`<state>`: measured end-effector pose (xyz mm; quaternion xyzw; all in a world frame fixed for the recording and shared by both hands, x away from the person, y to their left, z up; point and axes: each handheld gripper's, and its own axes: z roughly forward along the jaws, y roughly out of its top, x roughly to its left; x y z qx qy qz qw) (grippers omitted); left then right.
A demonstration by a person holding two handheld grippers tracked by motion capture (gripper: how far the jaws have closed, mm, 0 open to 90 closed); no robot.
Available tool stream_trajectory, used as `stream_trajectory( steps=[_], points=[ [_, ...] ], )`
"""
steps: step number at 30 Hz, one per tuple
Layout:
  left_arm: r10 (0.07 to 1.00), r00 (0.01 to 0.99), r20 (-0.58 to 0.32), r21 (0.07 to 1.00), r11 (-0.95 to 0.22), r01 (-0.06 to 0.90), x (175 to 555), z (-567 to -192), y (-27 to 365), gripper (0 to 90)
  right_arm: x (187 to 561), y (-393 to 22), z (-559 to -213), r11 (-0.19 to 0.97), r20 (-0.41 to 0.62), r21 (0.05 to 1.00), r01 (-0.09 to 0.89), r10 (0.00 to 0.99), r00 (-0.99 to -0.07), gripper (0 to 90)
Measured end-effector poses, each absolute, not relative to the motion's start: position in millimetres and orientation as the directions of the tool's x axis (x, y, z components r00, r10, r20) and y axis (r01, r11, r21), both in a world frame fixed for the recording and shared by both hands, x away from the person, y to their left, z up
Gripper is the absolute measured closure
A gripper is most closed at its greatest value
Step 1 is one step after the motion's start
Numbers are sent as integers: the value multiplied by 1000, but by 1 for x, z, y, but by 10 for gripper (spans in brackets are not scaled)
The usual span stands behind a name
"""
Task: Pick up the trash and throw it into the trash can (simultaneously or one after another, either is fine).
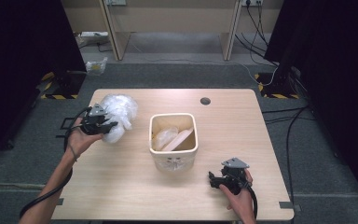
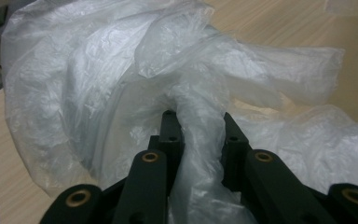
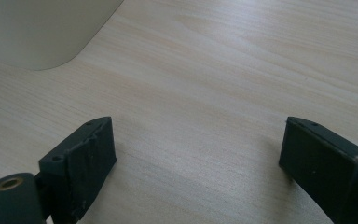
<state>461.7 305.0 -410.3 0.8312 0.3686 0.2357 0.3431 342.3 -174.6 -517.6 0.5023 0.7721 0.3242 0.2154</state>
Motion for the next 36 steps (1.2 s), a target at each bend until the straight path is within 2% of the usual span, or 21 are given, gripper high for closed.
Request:
stream_trajectory(
  steps=[7, 11, 22, 36],
  points=[
    [736, 659, 156, 757, -518, 399, 446, -390, 297, 757, 342, -175, -518, 287, -8, 717, 635, 915, -404, 106],
    [691, 719, 77, 799, -474, 370, 435, -376, 290, 757, 342, -175, -518, 286, -8, 717, 636, 915, -403, 106],
    [625, 769, 135, 809, -517, 279, 415, -351, 262, 757, 342, -175, -518, 287, -9, 717, 635, 915, -404, 106],
    [515, 839, 176, 786, -587, 195, 402, -338, 219, 754, 342, -175, -518, 287, -8, 719, 633, 914, -405, 106]
  ],
)
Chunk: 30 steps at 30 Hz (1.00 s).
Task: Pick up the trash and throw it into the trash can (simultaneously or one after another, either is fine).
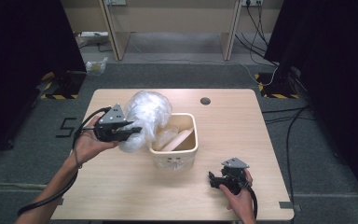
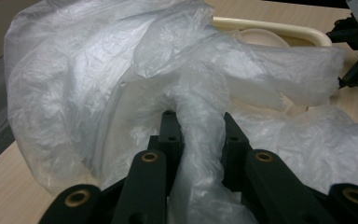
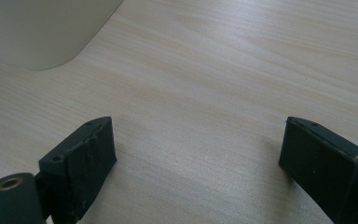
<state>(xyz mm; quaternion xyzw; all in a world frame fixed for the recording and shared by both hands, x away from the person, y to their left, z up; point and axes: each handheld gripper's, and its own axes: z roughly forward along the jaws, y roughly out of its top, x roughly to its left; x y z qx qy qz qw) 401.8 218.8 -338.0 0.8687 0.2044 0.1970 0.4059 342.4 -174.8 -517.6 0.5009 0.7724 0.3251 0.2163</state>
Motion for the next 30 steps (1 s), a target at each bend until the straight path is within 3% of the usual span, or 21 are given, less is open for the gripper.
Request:
stream_trajectory(
  steps=[16, 30],
  points=[
    [397, 899, 184, 708, -688, 158, 417, -351, 146, 754, 342, -175, -518, 292, -12, 719, 631, 913, -409, 109],
    [398, 909, 123, 651, -723, 229, 442, -372, 131, 755, 342, -174, -518, 296, -15, 720, 628, 911, -412, 111]
  ],
)
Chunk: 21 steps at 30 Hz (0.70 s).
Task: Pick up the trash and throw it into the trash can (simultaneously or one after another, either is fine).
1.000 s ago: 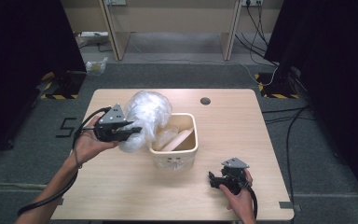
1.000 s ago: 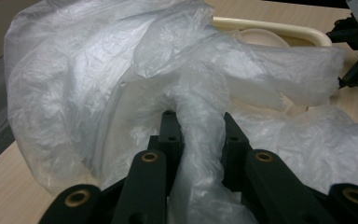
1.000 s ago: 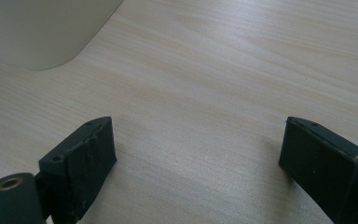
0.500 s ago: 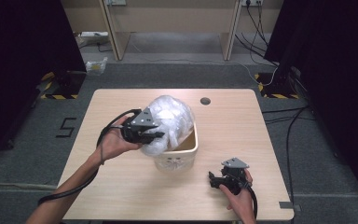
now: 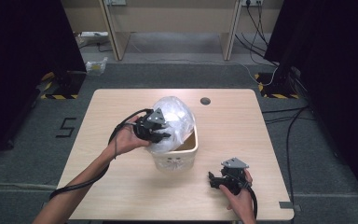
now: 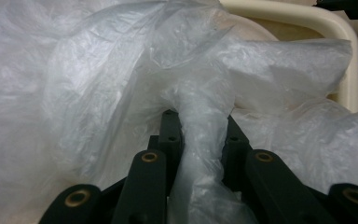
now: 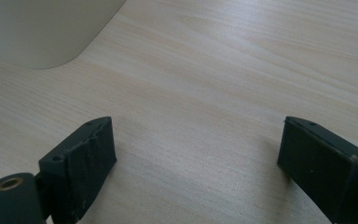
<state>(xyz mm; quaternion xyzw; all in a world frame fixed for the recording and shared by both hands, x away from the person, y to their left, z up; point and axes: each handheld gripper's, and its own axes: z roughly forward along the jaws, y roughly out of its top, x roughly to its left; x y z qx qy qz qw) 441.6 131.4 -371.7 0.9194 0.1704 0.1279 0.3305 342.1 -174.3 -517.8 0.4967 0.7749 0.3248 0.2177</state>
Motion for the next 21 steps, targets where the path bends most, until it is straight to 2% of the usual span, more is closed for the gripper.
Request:
stream_trajectory(
  steps=[21],
  points=[
    [390, 913, 120, 589, -769, 251, 449, -387, 114, 759, 342, -174, -518, 295, -14, 720, 628, 911, -411, 111]
  ],
)
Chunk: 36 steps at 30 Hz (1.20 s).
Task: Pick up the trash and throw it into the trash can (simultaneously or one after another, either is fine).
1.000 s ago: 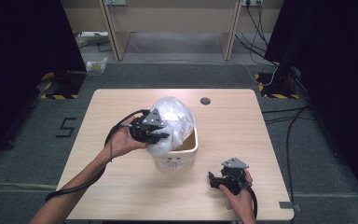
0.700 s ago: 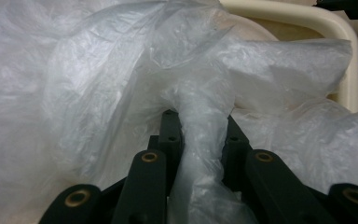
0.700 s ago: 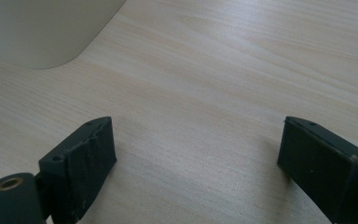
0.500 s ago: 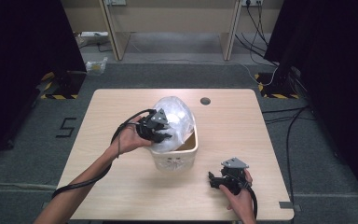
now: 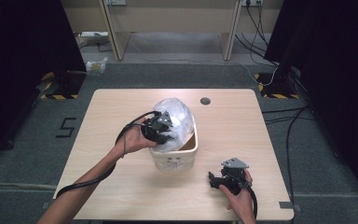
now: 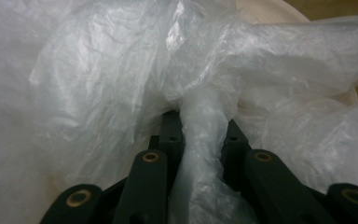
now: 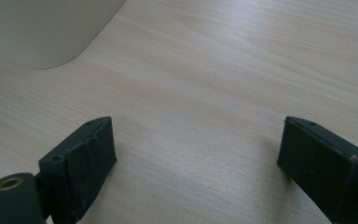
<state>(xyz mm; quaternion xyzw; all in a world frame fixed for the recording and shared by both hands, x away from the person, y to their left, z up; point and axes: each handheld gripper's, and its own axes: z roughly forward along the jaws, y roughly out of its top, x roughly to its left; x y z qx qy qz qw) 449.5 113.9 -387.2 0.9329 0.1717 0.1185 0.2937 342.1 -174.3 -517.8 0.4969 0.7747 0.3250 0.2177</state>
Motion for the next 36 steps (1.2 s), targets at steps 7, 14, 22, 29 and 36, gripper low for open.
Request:
stream_trajectory(
  steps=[7, 14, 22, 29, 36],
  points=[
    [404, 904, 137, 621, -746, 240, 443, -380, 120, 628, 342, -174, -518, 294, -12, 719, 630, 911, -412, 110],
    [416, 894, 164, 662, -719, 213, 431, -355, 130, 493, 342, -174, -518, 294, -12, 719, 630, 911, -411, 110],
    [431, 887, 168, 704, -682, 199, 424, -337, 146, 467, 342, -174, -518, 294, -12, 719, 630, 911, -411, 110],
    [449, 880, 156, 752, -632, 189, 422, -325, 154, 461, 342, -174, -518, 294, -12, 719, 630, 911, -411, 110],
    [506, 849, 152, 753, -616, 232, 442, -337, 152, 518, 342, -174, -518, 294, -12, 719, 629, 911, -411, 111]
  ],
)
